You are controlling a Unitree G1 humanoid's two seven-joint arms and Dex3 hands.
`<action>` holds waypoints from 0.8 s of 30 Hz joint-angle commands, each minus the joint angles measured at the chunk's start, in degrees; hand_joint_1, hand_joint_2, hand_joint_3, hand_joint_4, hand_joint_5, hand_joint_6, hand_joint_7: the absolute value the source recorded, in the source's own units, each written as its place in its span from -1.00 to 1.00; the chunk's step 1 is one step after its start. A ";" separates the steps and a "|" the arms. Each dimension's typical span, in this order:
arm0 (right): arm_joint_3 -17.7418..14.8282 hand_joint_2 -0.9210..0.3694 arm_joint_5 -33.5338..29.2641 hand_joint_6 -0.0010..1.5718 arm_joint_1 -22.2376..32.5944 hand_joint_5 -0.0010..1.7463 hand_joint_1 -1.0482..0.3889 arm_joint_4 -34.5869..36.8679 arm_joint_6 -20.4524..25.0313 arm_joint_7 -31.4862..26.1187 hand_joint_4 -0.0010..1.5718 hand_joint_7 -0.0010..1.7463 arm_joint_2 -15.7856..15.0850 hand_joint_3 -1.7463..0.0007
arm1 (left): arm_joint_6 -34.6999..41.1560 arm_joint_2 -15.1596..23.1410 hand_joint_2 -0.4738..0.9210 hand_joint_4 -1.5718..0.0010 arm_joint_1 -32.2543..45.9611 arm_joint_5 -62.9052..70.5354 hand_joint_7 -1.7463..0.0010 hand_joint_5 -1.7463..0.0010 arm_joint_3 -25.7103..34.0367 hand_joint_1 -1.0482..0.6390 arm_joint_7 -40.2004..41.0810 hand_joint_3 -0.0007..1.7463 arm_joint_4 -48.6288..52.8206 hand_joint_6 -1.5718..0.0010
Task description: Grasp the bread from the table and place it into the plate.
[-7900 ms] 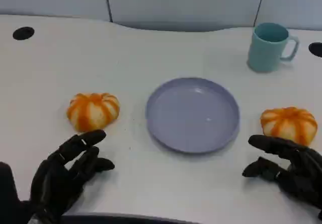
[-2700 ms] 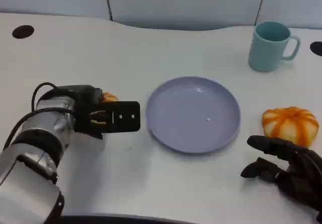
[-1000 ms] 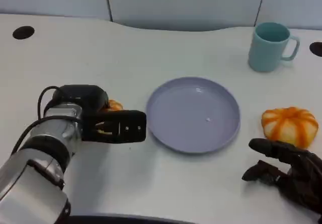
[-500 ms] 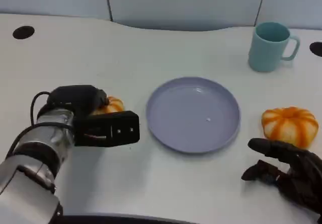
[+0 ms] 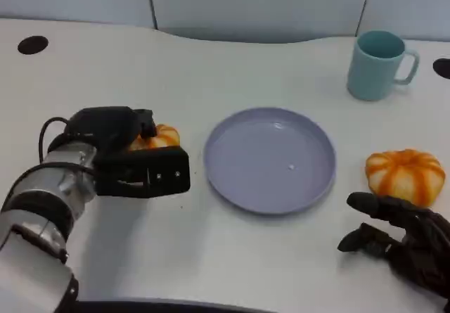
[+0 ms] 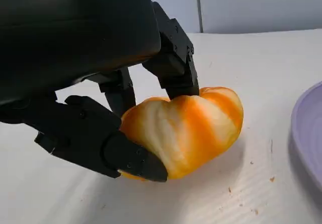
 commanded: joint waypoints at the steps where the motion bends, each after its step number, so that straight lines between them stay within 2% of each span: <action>1: -0.16 -1.00 0.20 0.23 1.23 0.26 -0.11 0.33 1.06 -0.56 -0.27 -0.98 0.05 0.92 | -1.60 1.54 1.00 0.11 -2.02 -0.51 -0.92 -0.94 0.61 0.03 -0.38 -0.64 -0.57 0.29; 7: -0.20 -1.00 0.17 0.23 1.25 0.26 -0.11 0.24 1.13 -0.58 -0.27 -0.98 0.07 0.92 | -1.77 1.53 1.00 0.10 -2.05 -0.34 -1.00 -1.00 0.80 0.04 -0.39 -0.62 -0.46 0.31; 10: -0.05 -1.00 -0.12 0.23 1.20 0.26 -0.12 0.37 0.54 -0.59 -0.28 -0.98 0.14 0.91 | -6.09 1.29 1.00 0.02 -3.31 -0.46 -1.00 -1.00 1.12 0.06 2.98 -0.59 -1.94 0.24; 13: -0.02 -1.00 -0.20 0.22 1.11 0.27 -0.12 0.45 0.47 -0.75 -0.27 -0.98 0.18 0.91 | -7.76 0.74 0.94 -0.02 -3.83 -0.12 -1.00 -1.00 0.91 0.06 4.45 -0.57 -2.29 0.25; 14: -0.01 -1.00 -0.21 0.22 1.15 0.26 -0.11 0.36 0.43 -0.79 -0.28 -0.98 0.22 0.91 | -8.12 0.61 0.84 -0.02 -4.03 0.03 -1.00 -1.00 0.74 0.06 4.49 -0.39 -2.31 0.25; 16: -0.04 -1.00 -0.14 0.21 1.19 0.26 -0.11 0.30 0.38 -0.75 -0.29 -0.98 0.32 0.90 | -8.48 0.20 0.77 -0.03 -4.42 -0.04 -1.00 -1.00 0.72 0.05 4.29 -0.18 -2.29 0.23; 20: 0.14 -1.00 -0.31 0.23 1.20 0.26 -0.11 0.12 0.82 -1.04 -0.29 -0.98 0.33 0.91 | -10.06 -0.60 0.72 -0.06 -5.18 0.28 -1.00 -1.00 0.35 0.02 5.00 0.01 -2.67 0.18; 24: 0.47 -1.00 -0.58 0.22 1.40 0.26 -0.11 -0.38 0.71 -1.39 -0.30 -0.98 0.36 0.90 | -9.91 -1.55 0.70 -0.08 -5.97 0.38 -1.00 -1.00 0.22 0.02 4.57 0.05 -2.80 0.17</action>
